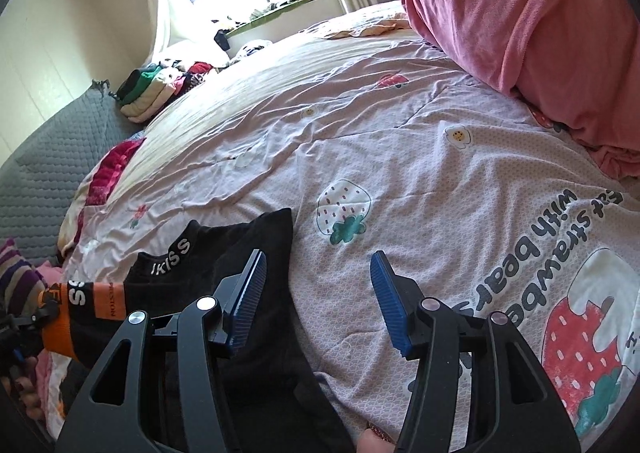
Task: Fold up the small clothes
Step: 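Lay the cuff on the shirt body with the left tool and open it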
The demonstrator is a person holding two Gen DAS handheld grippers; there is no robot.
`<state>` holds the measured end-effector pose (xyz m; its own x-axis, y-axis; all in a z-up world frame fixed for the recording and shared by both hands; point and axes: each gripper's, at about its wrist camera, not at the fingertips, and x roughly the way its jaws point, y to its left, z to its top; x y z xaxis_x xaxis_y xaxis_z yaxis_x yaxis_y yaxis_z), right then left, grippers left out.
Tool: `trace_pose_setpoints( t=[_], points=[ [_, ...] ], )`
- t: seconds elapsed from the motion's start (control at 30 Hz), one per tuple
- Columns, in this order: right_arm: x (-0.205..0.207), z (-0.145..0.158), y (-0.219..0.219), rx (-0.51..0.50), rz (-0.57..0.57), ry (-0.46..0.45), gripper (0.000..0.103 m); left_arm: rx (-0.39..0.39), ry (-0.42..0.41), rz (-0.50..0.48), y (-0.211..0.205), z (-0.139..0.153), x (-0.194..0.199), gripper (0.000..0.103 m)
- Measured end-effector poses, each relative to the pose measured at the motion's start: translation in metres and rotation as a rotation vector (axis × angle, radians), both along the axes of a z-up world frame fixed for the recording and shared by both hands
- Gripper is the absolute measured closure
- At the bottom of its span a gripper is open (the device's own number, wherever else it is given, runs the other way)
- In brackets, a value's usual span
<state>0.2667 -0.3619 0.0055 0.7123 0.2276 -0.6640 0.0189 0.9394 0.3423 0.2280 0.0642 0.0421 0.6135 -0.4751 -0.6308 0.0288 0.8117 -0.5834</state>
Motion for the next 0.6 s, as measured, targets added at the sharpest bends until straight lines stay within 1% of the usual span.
trace_pose_setpoints(
  t=[0.17,0.37,0.5,0.57,0.6],
  points=[
    [0.000,0.000,0.007,-0.033,0.016,-0.008,0.050,0.000,0.028,0.017,0.012,-0.010,-0.005,0.098],
    [-0.001,-0.002,0.022,-0.086,0.048,-0.014,0.050,0.039,0.051,0.045,0.023,-0.021,-0.010,0.096],
    [-0.002,-0.003,0.034,-0.125,0.080,-0.023,0.050,0.080,0.038,0.063,0.026,-0.022,-0.014,0.096],
    [-0.003,-0.003,0.041,-0.149,0.100,-0.030,0.050,0.114,0.024,0.075,0.026,-0.020,-0.017,0.095],
    [-0.004,-0.004,0.046,-0.162,0.111,-0.033,0.050,0.142,0.013,0.086,0.025,-0.018,-0.018,0.093]
  ],
)
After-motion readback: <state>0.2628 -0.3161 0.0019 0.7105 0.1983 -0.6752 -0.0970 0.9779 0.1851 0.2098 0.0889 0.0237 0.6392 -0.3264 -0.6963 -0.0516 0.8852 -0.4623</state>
